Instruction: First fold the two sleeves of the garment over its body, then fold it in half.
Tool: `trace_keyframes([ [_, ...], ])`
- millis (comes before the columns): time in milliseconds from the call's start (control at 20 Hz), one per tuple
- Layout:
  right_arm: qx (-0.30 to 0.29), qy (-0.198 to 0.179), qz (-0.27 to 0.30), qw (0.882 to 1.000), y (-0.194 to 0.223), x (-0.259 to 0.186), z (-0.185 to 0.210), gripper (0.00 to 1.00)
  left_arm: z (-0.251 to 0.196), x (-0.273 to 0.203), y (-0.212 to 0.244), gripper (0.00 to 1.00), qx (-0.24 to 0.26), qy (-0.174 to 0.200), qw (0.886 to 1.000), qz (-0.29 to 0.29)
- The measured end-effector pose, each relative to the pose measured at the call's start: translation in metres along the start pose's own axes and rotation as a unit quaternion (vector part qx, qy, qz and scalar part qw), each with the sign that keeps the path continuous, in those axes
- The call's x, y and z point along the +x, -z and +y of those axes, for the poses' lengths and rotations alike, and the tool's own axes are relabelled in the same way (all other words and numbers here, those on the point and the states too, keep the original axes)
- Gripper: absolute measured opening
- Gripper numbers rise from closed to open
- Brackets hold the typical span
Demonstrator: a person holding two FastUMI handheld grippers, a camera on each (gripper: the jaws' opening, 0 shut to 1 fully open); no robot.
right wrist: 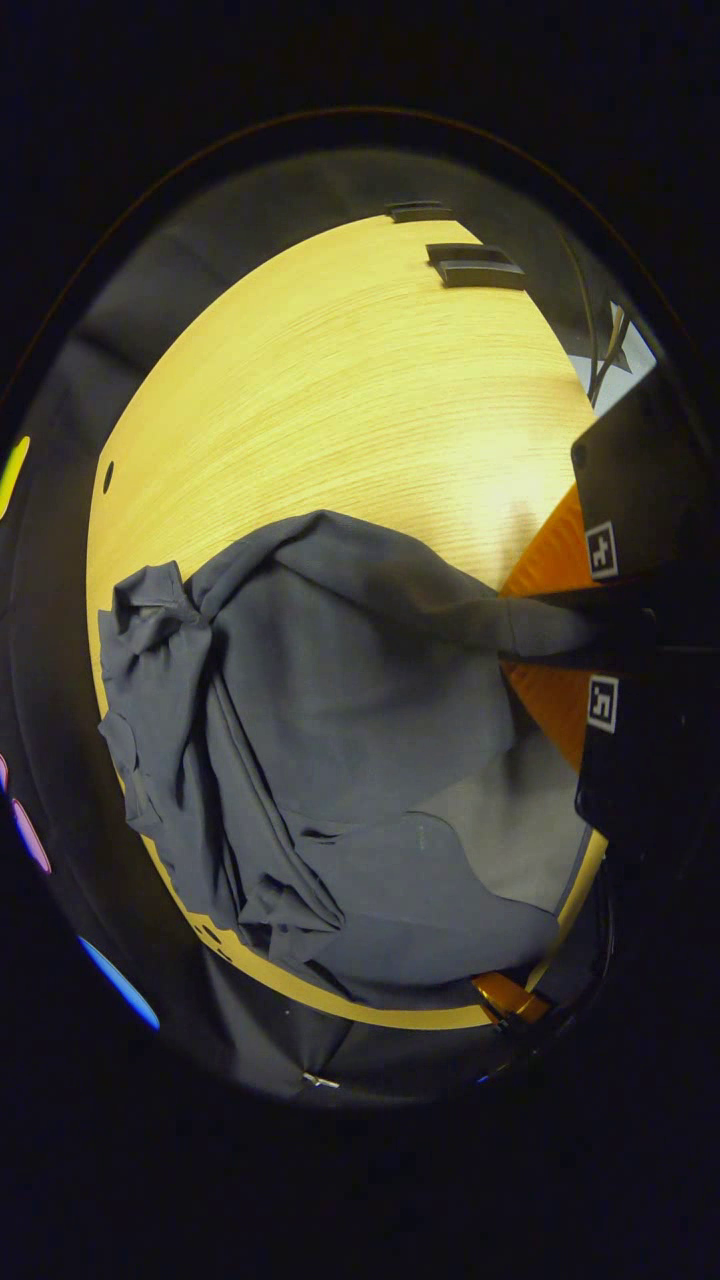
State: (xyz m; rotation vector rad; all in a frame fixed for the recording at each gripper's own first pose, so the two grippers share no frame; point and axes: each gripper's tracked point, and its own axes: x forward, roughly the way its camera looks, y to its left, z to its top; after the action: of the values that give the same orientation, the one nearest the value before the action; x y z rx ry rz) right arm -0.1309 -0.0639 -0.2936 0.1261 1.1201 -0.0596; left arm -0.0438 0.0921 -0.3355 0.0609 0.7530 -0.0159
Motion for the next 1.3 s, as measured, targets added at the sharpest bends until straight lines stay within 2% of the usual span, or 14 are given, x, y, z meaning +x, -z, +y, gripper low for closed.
trace_keyframes([
  [50, -0.006, -0.008, -0.001, 1.000, -0.002, -0.001, 0.002, 0.15, -0.001, 0.001, -0.001, 0.12, 0.001, -0.002, 1.000, -0.002],
  [100, -0.009, -0.012, -0.002, 1.000, -0.001, 0.000, 0.002, 0.02, -0.001, 0.000, -0.002, 0.10, 0.003, -0.004, 1.000, -0.004],
  [150, -0.011, -0.017, -0.003, 1.000, -0.002, -0.001, 0.002, 0.08, 0.000, 0.000, -0.003, 0.07, 0.001, -0.007, 1.000, -0.004],
  [350, -0.003, -0.032, -0.017, 0.999, -0.020, -0.008, 0.001, 0.08, -0.011, -0.016, -0.030, 0.06, -0.047, 0.014, 0.998, -0.039],
  [550, 0.008, -0.056, -0.039, 0.998, -0.053, -0.020, 0.005, 0.08, -0.018, -0.028, -0.063, 0.06, -0.074, 0.016, 0.995, -0.057],
  [750, -0.033, -0.069, -0.088, 0.993, -0.096, -0.035, 0.012, 0.08, -0.029, -0.034, -0.104, 0.05, -0.066, 0.017, 0.993, -0.093],
  [1000, -0.043, -0.099, -0.126, 0.986, -0.135, -0.044, 0.031, 0.08, -0.040, -0.032, -0.136, 0.05, -0.053, 0.017, 0.993, -0.102],
  [1150, -0.045, -0.105, -0.143, 0.983, -0.152, -0.047, 0.035, 0.08, -0.047, -0.033, -0.158, 0.06, -0.052, 0.023, 0.992, -0.110],
  [1250, -0.045, -0.101, -0.151, 0.982, -0.165, -0.048, 0.031, 0.08, -0.044, -0.036, -0.178, 0.06, -0.045, 0.012, 0.991, -0.125],
  [1300, -0.044, -0.100, -0.157, 0.982, -0.174, -0.050, 0.030, 0.00, -0.042, -0.036, -0.191, 0.06, -0.038, 0.007, 0.990, -0.136],
])
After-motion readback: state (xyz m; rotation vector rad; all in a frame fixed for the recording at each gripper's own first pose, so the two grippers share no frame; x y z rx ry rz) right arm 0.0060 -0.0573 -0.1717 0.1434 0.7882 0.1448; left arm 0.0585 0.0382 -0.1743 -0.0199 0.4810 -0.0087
